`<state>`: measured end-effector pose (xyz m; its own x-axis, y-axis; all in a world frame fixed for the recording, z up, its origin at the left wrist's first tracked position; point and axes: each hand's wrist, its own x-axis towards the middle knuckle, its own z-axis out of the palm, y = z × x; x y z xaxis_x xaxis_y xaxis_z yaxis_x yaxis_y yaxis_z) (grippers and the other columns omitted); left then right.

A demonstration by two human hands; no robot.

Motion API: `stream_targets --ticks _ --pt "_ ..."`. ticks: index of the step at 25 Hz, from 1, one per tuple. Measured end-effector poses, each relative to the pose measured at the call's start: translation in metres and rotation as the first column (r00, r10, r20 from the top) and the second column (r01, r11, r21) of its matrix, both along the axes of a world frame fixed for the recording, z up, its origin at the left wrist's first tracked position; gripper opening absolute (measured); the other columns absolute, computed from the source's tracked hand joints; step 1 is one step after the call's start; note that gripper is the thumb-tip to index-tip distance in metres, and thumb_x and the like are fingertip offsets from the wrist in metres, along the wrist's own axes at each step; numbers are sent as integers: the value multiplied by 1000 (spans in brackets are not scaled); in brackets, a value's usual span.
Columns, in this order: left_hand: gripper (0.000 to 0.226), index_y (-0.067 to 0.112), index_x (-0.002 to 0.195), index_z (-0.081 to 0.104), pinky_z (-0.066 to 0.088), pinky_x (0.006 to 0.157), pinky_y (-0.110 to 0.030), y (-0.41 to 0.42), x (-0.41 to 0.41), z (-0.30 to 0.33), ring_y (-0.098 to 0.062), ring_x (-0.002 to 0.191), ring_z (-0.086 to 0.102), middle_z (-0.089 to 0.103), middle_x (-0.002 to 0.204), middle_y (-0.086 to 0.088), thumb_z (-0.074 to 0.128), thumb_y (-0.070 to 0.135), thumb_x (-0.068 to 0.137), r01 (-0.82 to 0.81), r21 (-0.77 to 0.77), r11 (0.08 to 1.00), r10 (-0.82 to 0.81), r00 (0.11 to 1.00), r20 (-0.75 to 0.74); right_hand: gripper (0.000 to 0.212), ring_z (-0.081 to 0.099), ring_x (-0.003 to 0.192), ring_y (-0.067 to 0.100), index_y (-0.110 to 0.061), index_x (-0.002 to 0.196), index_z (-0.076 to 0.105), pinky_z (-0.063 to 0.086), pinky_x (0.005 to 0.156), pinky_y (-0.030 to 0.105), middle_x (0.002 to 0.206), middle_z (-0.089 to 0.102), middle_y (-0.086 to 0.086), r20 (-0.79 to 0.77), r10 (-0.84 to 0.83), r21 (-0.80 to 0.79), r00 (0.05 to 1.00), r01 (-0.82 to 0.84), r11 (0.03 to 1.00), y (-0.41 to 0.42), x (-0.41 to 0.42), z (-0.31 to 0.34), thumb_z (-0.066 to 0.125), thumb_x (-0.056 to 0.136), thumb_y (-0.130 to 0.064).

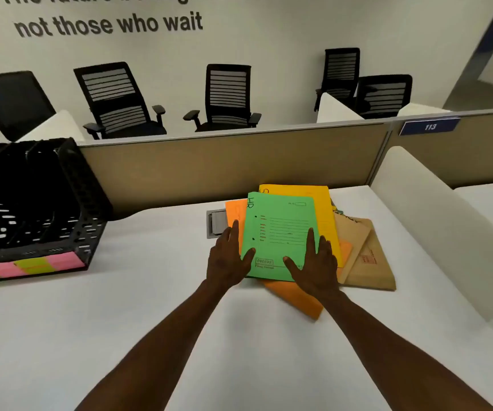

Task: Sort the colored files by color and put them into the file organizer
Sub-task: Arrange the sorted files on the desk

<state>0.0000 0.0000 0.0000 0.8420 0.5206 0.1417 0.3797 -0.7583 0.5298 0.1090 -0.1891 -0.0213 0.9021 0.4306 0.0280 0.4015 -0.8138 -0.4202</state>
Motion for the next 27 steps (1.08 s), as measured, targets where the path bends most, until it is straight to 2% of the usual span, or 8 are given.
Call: stream_targets --ticks 2,5,9,13,18,22,25,27 --pt "90 11 156 10 42 105 -51 -4 10 -13 -34 138 38 36 152 -15 60 48 90 -50 -147 988 31 991 -133 101 4 151 40 -21 157 -8 18 118 56 162 5 24 -85 -45 -25 995 43 999 -3 7 -9 50 89 -67" --pt "94 0 154 12 41 107 -43 -8 16 -33 -34 137 41 41 150 -19 65 44 89 -120 -303 945 47 970 -238 102 5 150 41 -20 158 -8 22 118 55 161 8 25 -203 -60 -75 977 46 996 -9 17 -26 49 88 -69" --pt "73 1 139 41 47 89 -34 -12 24 -41 -32 117 56 60 126 -15 72 39 85 -210 -424 881 172 977 -128 101 19 146 41 -18 158 -3 31 114 52 157 22 24 -291 -60 -60 955 44 997 -9 21 -40 51 88 -67" --pt "70 10 137 47 44 78 -24 -18 25 -42 -12 97 53 61 117 -1 78 37 81 -273 -588 761 268 958 -98 96 27 141 41 -15 157 8 35 111 51 152 30 23 -289 -92 -33 953 87 996 -7 18 -48 53 89 -64" --pt "56 19 127 56 56 81 -30 -19 13 -46 -20 102 64 67 122 -2 80 25 78 -221 -708 670 245 967 -70 88 42 127 40 -13 153 21 41 100 48 137 47 21 -256 -117 12 960 124 992 -1 9 -40 55 88 -62" --pt "45 22 128 54 59 85 -42 -12 -15 -33 -24 103 67 67 122 -7 67 9 87 -146 -807 572 268 963 16 79 43 125 42 -9 146 34 41 99 48 132 48 24 -248 -187 98 950 217 971 8 0 -29 59 89 -57" --pt "38 15 129 56 58 87 -48 5 -55 -21 -28 104 68 68 120 -10 60 4 93 -27 -869 494 246 963 110 74 47 128 41 -5 143 40 41 102 46 139 48 24 -417 -210 180 884 307 935 19 -3 -17 62 91 -53" --pt "38 16 130 57 58 88 -47 15 -90 -13 -27 106 68 69 120 -8 58 3 94 56 -876 479 201 965 171 64 55 121 39 -5 136 52 44 98 44 136 57 21 -677 -171 269 716 457 848 26 -7 -10 66 90 -48"
